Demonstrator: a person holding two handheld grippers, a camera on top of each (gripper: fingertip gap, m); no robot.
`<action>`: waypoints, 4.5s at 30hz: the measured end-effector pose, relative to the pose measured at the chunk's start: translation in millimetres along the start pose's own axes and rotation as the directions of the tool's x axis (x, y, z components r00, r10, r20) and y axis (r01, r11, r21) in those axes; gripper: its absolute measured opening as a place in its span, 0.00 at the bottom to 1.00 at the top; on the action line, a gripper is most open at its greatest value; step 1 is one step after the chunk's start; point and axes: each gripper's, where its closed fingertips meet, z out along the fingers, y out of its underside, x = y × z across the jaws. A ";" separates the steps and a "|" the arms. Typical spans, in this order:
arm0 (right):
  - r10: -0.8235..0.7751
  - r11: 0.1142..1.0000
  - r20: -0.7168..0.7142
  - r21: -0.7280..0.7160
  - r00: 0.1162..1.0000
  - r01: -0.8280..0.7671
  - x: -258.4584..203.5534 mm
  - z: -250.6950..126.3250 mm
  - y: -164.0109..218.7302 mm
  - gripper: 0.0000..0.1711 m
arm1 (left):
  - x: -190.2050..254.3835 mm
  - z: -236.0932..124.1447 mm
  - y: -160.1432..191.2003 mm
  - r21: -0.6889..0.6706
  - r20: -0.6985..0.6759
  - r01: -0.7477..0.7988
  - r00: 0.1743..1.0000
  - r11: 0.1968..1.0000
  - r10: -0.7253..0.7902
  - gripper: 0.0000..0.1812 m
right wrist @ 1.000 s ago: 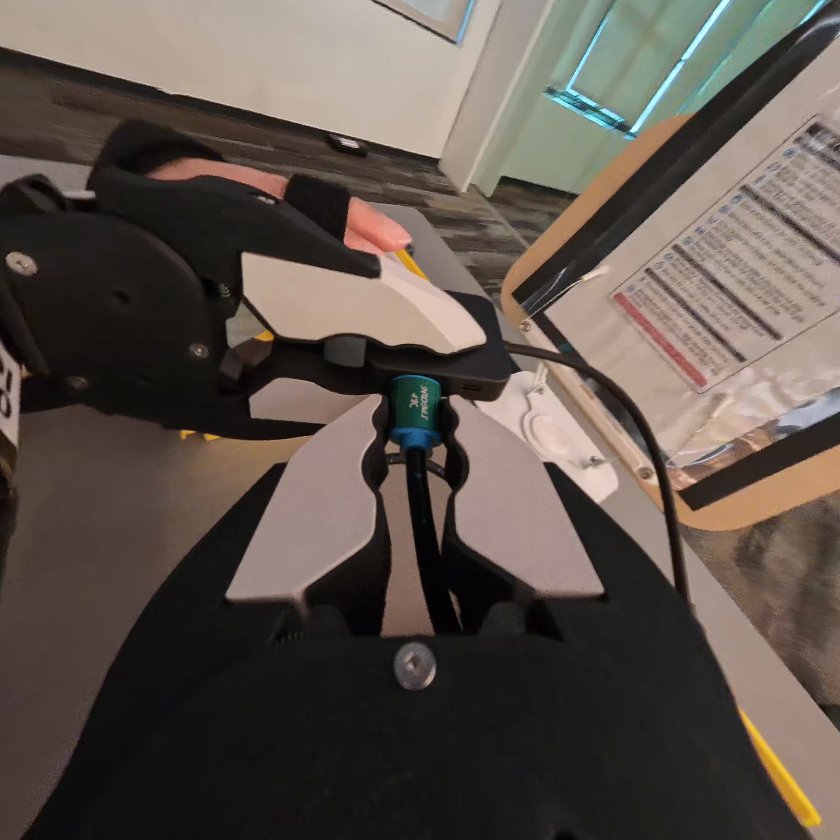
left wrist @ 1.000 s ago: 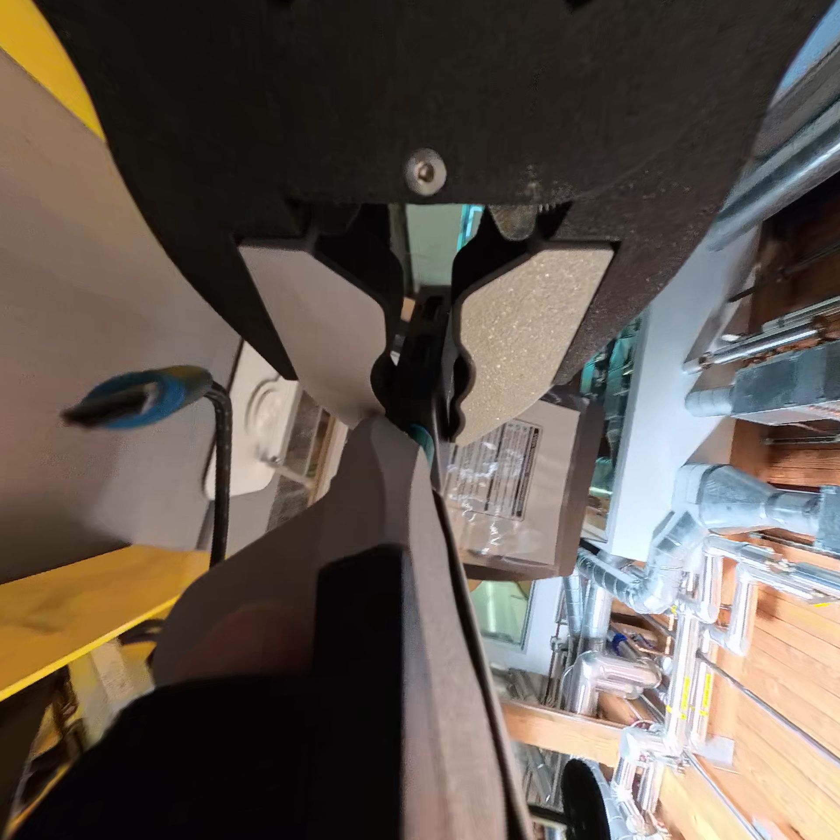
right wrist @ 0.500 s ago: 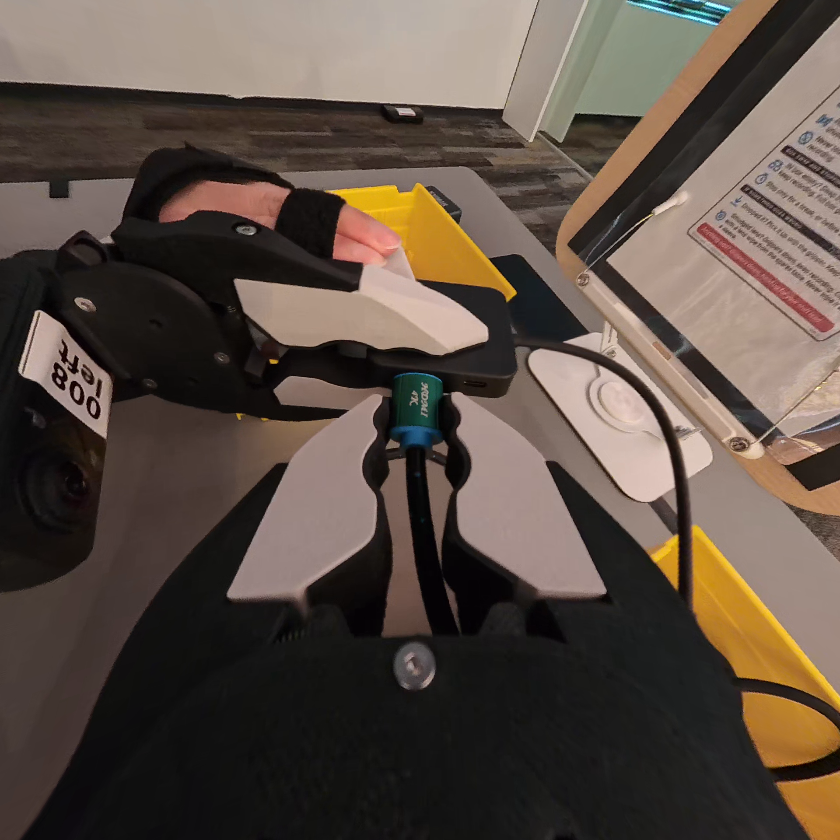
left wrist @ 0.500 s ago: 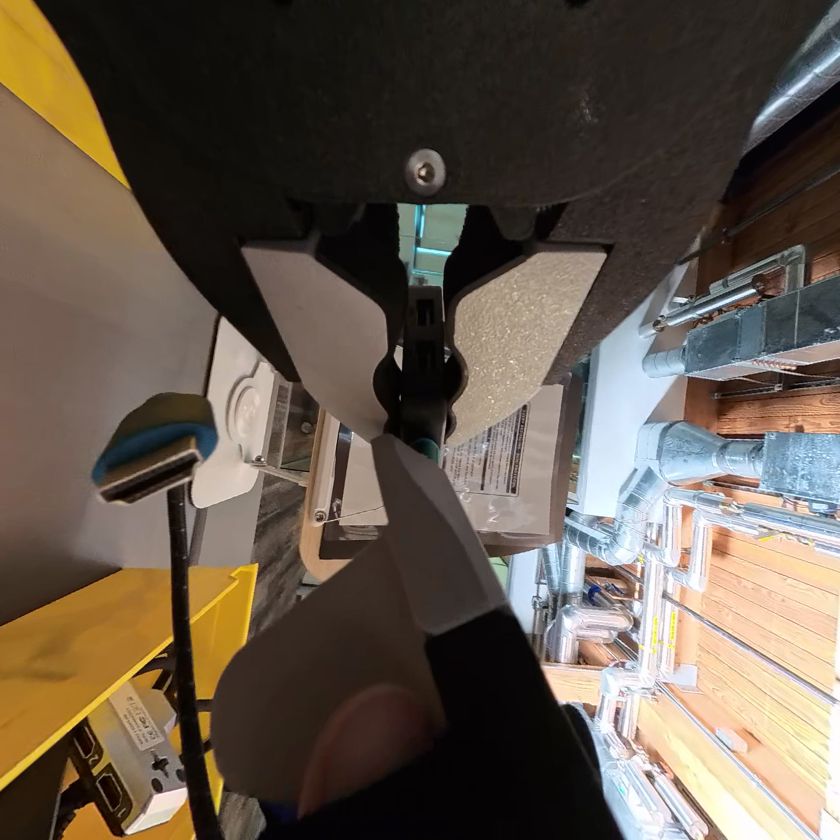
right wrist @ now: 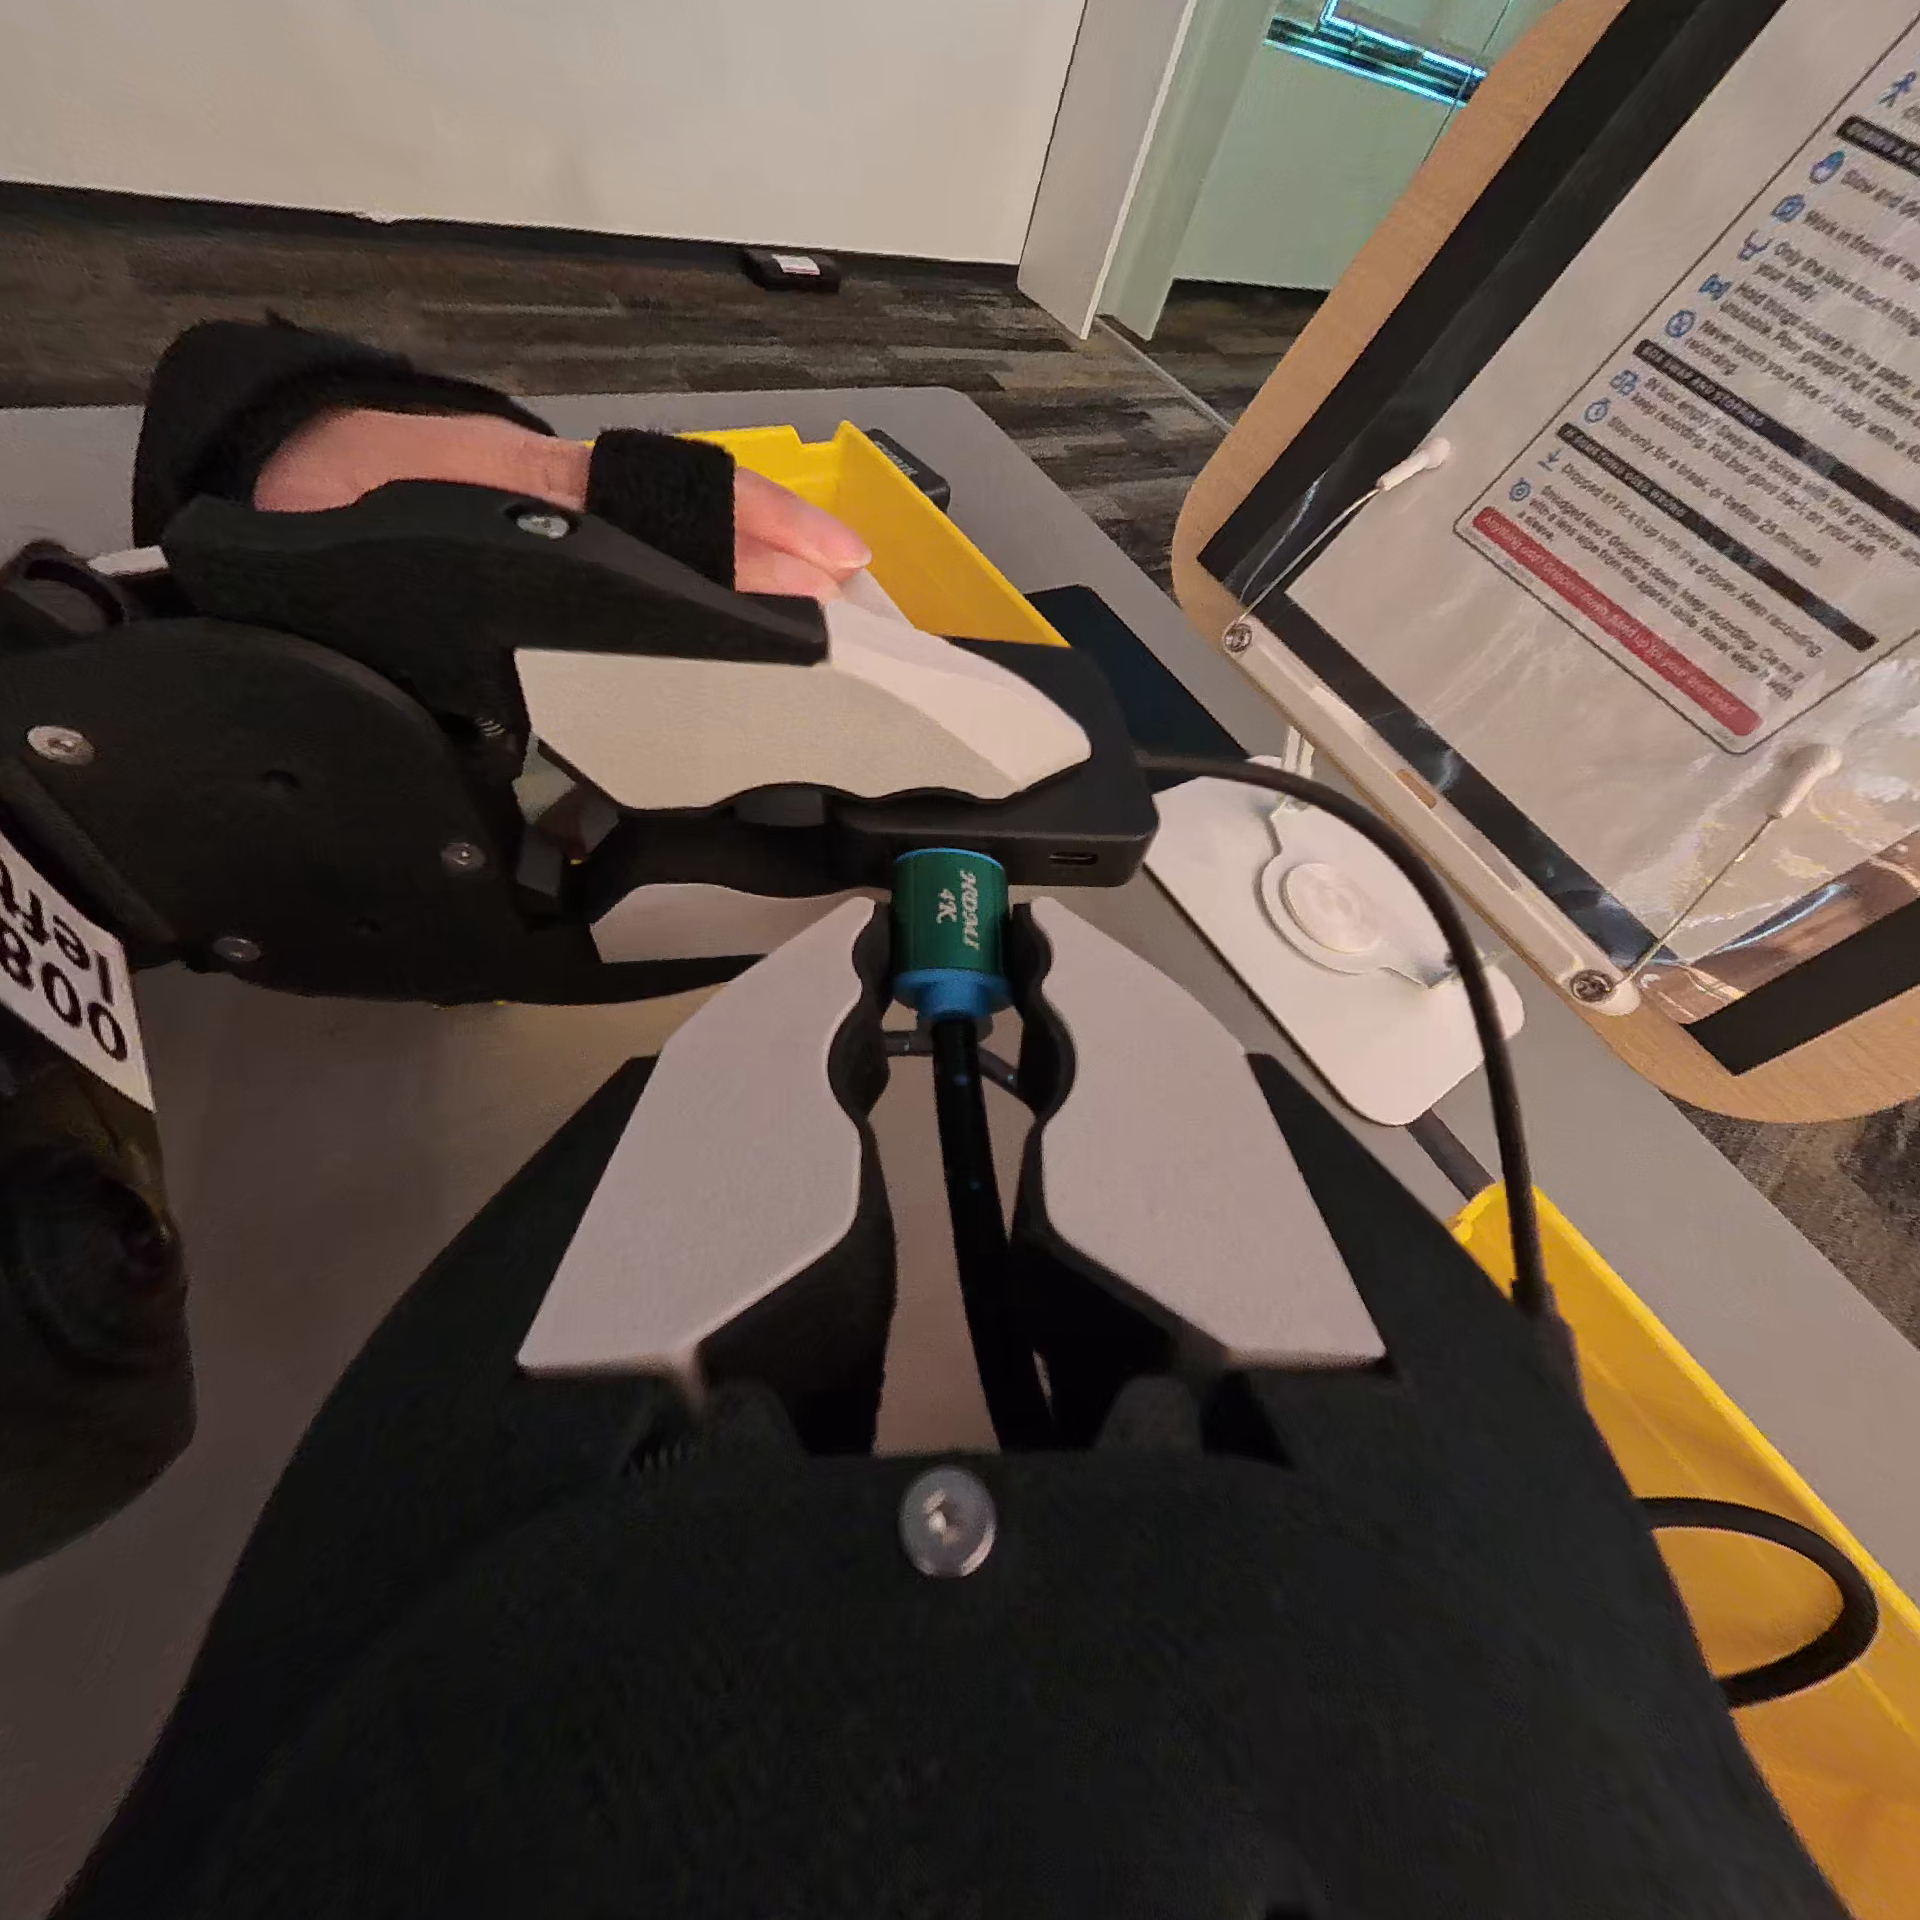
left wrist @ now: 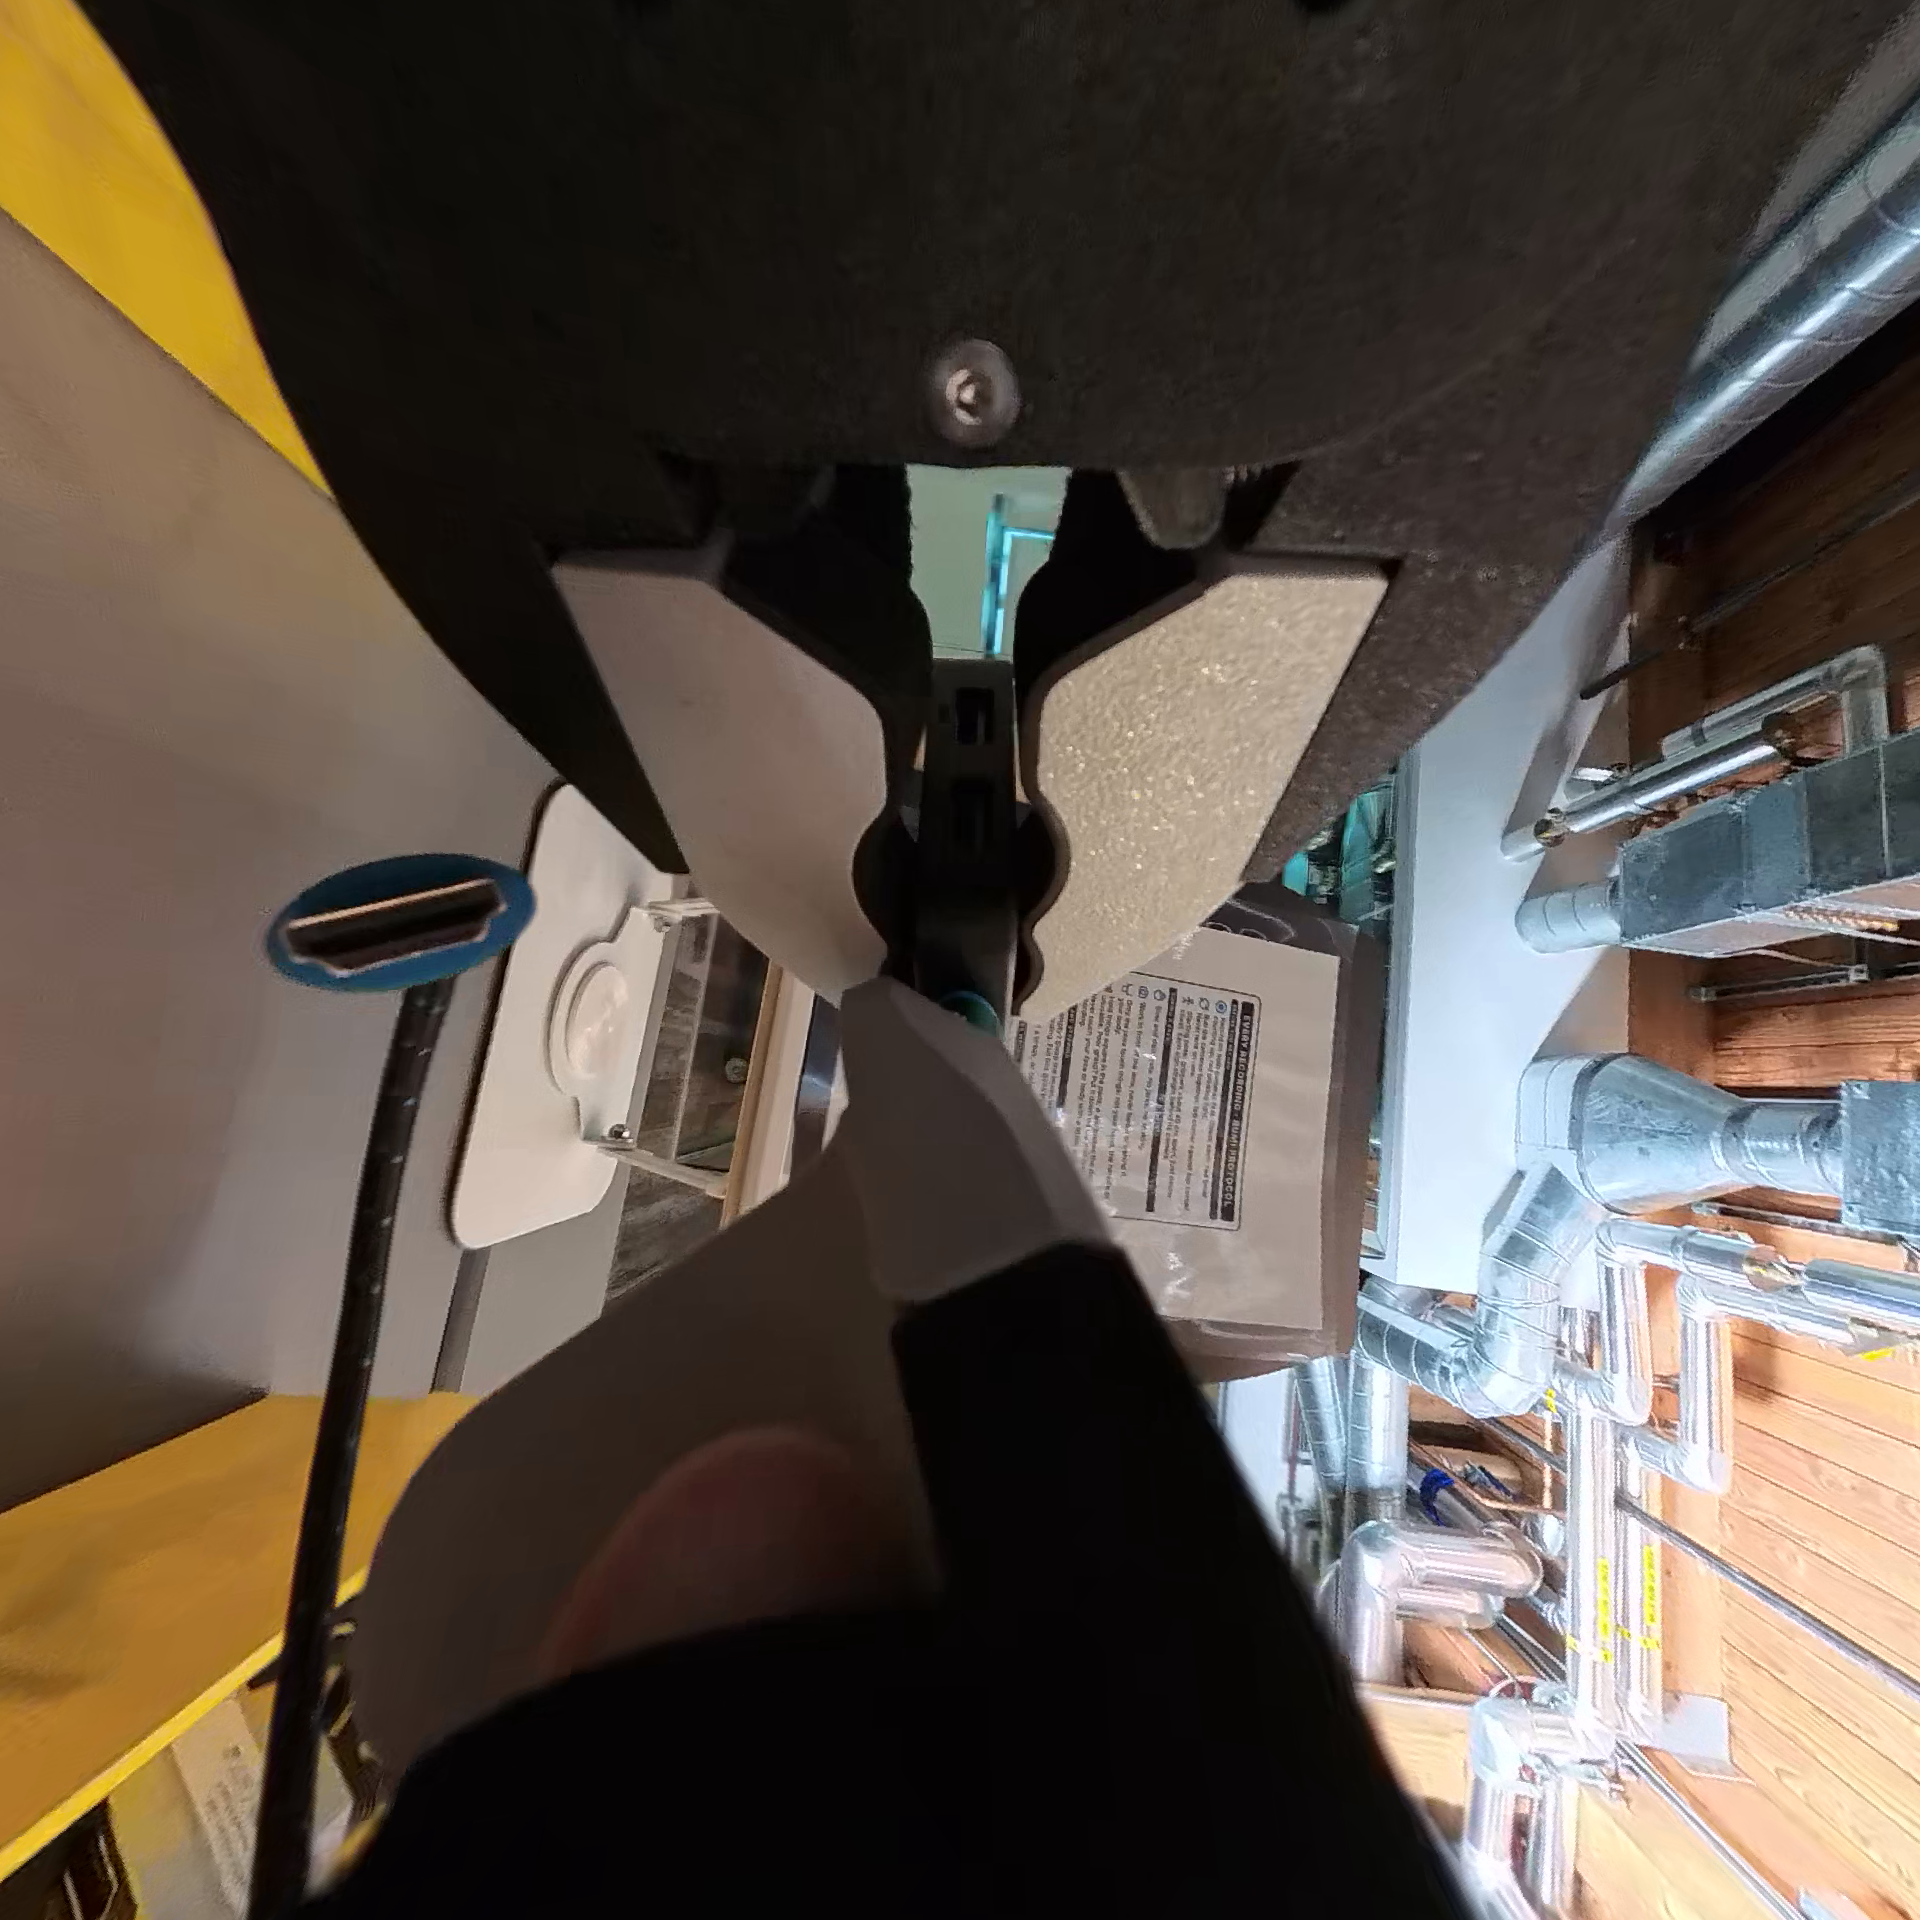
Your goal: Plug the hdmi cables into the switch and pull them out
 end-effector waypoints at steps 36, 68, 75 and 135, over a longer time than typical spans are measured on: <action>0.363 0.874 0.245 -0.423 0.899 -0.237 92.0 -92.3 129.5 0.13 | -69.2 -25.5 46.6 -0.111 0.089 0.068 0.994 0.991 -0.058 0.08; -0.858 0.485 -0.204 -0.015 0.472 0.875 -11.5 -36.8 -10.5 0.17 | -5.7 -36.3 -44.7 0.176 -0.182 0.064 0.983 0.982 -0.032 0.08; -0.875 0.447 -0.213 -0.007 0.436 0.894 -6.2 -44.2 -8.4 0.10 | -6.6 -50.3 -65.3 0.282 -0.229 0.131 0.971 0.950 -0.066 0.08; 0.475 0.293 -0.372 -0.787 0.798 -0.542 157.0 -165.6 286.8 0.24 | 47.8 -119.6 294.5 -0.919 0.059 0.381 0.382 0.099 -0.922 0.31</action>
